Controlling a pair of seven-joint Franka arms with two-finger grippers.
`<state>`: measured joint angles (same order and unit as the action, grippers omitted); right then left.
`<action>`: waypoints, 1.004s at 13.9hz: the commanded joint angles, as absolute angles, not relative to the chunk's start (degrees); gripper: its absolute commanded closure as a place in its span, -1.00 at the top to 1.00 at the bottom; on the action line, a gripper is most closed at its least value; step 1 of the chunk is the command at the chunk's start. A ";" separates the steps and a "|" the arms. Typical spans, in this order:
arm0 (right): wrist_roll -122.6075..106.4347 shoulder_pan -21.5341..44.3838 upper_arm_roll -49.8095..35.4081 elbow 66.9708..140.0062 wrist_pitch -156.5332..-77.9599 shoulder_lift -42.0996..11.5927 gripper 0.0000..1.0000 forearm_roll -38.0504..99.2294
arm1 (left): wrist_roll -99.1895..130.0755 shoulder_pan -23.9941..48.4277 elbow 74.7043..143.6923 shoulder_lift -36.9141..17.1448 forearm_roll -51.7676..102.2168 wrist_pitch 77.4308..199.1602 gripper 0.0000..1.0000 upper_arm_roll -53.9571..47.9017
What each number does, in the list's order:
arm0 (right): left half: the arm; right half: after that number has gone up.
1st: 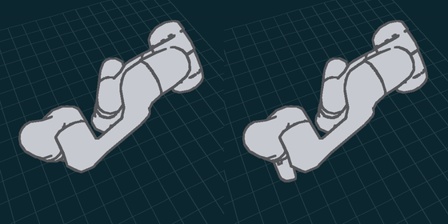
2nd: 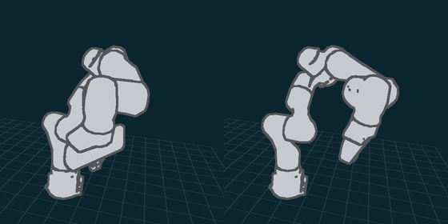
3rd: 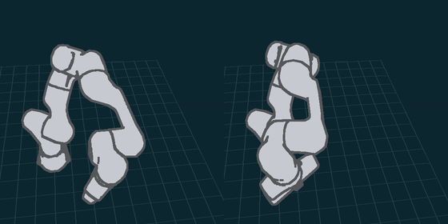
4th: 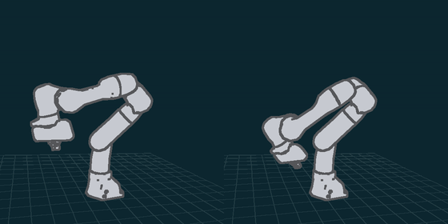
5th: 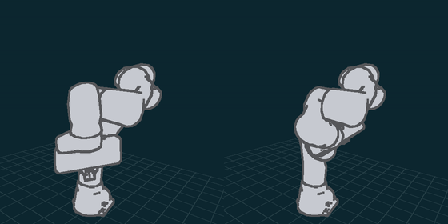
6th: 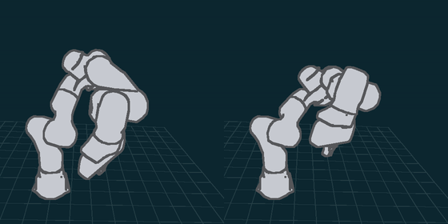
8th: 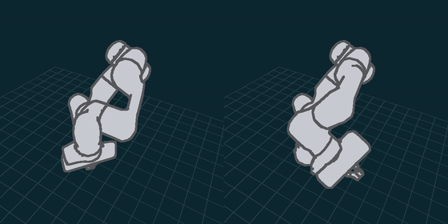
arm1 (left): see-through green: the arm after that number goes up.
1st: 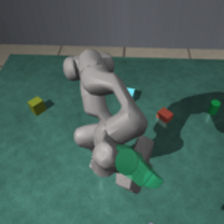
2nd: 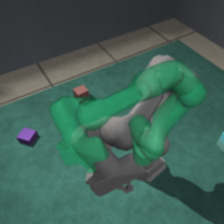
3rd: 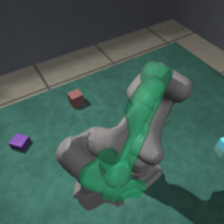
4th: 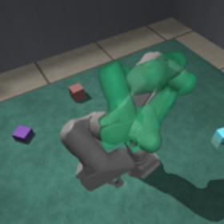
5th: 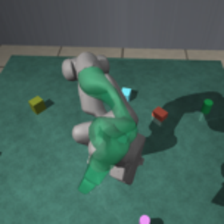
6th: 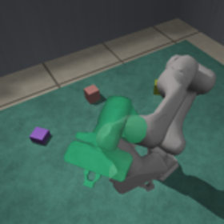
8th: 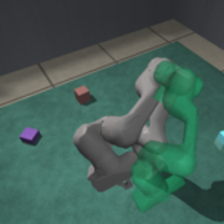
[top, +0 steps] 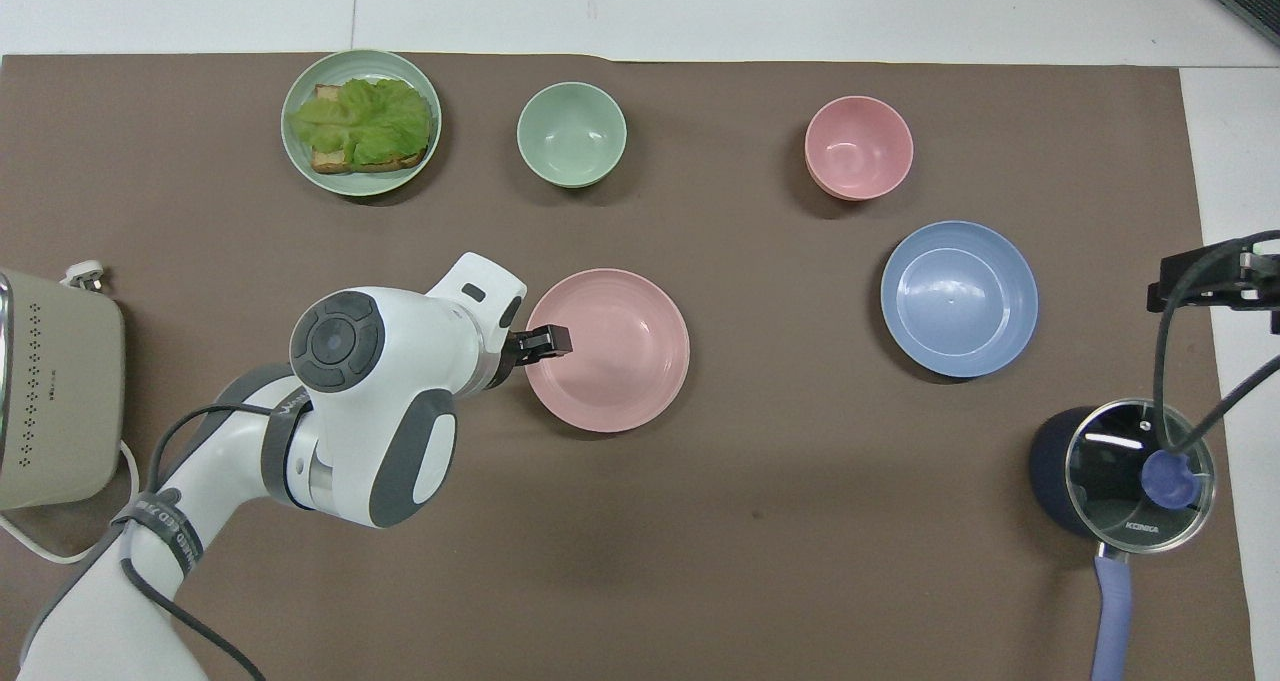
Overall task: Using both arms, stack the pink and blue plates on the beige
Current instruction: 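Withdraw the left gripper to rest while the right gripper reaches the blue plate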
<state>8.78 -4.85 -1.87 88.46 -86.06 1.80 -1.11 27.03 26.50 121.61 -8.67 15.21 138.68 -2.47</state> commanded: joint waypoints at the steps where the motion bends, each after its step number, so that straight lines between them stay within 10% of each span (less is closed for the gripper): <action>1: 7.47 -5.19 -1.67 90.35 -87.28 3.34 1.00 -0.62 | 26.46 22.87 114.81 -8.00 10.40 127.40 1.00 -1.93; 14: 7.03 -6.06 -1.49 93.59 -91.93 3.51 1.00 -0.18 | 3.70 6.59 104.16 1.67 3.01 102.49 1.00 -1.85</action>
<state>8.77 -4.94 -1.71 89.85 -89.35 1.82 -1.11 5.98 7.44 107.40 2.17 5.91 106.27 -1.13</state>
